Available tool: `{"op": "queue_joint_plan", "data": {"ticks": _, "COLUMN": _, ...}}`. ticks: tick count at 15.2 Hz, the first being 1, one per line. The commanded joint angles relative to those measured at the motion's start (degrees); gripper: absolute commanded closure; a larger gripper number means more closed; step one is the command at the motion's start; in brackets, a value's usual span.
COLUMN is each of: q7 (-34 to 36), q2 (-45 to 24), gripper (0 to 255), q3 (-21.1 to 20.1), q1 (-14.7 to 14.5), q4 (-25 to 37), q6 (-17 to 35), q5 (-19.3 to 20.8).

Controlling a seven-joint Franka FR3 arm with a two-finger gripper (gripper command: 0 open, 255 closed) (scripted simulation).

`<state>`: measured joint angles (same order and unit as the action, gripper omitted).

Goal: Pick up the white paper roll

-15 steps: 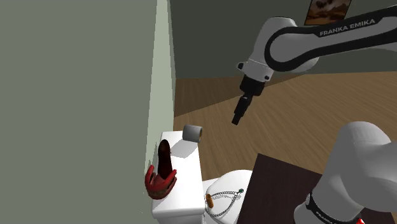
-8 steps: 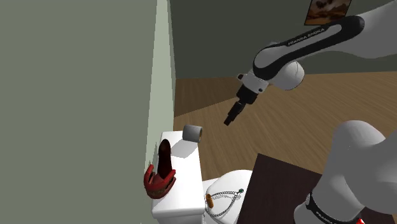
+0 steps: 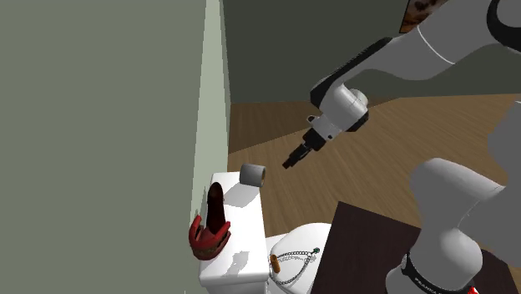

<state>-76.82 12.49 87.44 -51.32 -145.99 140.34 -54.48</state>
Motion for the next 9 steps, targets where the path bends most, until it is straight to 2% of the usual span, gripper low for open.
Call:
{"op": "queue_joint_plan", "data": {"ticks": 1, "q7": -7.06, "q2": 1.53, "gripper": 0, "q3": 25.88, "q1": -24.9, "q4": 4.04, "q6": -0.61, "q5": -6.41}}
{"op": "queue_joint_plan", "data": {"ticks": 2, "q7": -4.36, "q2": 11.49, "gripper": 0, "q3": 22.3, "q1": -21.19, "q4": 4.87, "q6": 5.79, "q5": 0.59}}
{"op": "queue_joint_plan", "data": {"ticks": 3, "q7": -5.59, "q2": 15.26, "gripper": 0, "q3": 25.72, "q1": -24.28, "q4": 6.68, "q6": 6.89, "q5": 0.88}}
{"op": "queue_joint_plan", "data": {"ticks": 5, "q7": -7.67, "q2": 22.88, "gripper": 0, "q3": 30.17, "q1": -28.21, "q4": 10.54, "q6": 8.65, "q5": 1.88}}
{"op": "queue_joint_plan", "data": {"ticks": 9, "q7": -11.65, "q2": 36.36, "gripper": 0, "q3": 35.79, "q1": -33.54, "q4": 19.53, "q6": 9.12, "q5": 2.93}}
